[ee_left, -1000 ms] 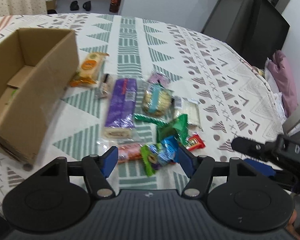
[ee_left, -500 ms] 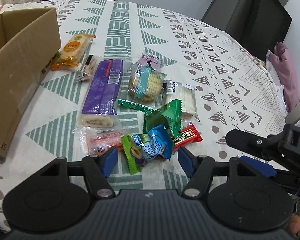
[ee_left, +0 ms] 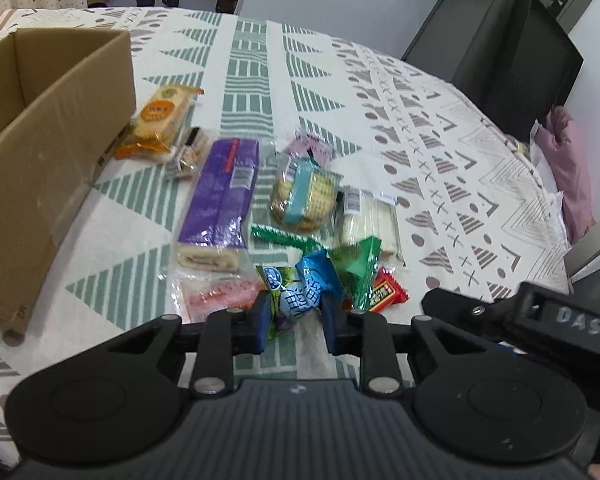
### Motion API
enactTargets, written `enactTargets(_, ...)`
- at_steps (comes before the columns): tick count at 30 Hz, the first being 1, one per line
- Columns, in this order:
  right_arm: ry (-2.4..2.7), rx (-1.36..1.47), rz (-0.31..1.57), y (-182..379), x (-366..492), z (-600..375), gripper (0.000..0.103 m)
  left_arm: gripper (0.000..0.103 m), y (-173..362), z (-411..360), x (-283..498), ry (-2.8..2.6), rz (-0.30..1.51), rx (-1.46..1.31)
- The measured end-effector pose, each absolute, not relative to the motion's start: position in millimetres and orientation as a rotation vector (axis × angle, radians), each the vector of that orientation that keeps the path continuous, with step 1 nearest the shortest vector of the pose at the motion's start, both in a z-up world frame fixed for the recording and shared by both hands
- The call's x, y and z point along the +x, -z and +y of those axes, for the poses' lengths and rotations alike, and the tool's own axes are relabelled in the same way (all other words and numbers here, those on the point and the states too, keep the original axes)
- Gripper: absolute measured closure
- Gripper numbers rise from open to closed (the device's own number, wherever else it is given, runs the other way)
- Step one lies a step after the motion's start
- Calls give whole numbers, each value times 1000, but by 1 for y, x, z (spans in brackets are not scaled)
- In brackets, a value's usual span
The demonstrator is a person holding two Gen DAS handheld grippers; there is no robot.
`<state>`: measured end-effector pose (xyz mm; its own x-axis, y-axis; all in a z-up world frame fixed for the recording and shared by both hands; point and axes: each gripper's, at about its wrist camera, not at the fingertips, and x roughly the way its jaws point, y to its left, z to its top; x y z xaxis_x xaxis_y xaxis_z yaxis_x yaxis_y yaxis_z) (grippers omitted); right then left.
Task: Organize snacks
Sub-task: 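Grasp the blue wrapper with left gripper while right gripper grasps red chocolate bar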
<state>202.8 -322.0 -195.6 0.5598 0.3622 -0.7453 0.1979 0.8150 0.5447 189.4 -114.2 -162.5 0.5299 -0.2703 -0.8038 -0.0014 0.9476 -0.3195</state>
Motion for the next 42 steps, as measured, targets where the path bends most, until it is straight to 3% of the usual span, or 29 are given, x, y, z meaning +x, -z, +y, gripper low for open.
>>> enactTargets(6, -103, 626, 1005, 202, 212, -310, 45, 79, 151, -102, 192, 158, 973, -317)
enactTargets(14, -24, 614, 984, 209, 227, -303, 60, 79, 141, -85, 195, 142, 951, -327)
enactTargets(23, -30, 518, 1029, 216, 232, -284, 61, 79, 139, -79, 194, 131, 947, -305)
enactTargets(27, -67, 461, 1048, 216, 230, -277, 80, 79, 136, -76, 191, 119, 941, -301)
enactTargets(30, -68, 434, 1030, 211, 226, -275, 88, 79, 133, -74, 187, 107, 940, -300)
enactTargets(42, -79, 465, 934, 185, 208, -284, 100, 79, 106, -68, 165, 77, 891, -280)
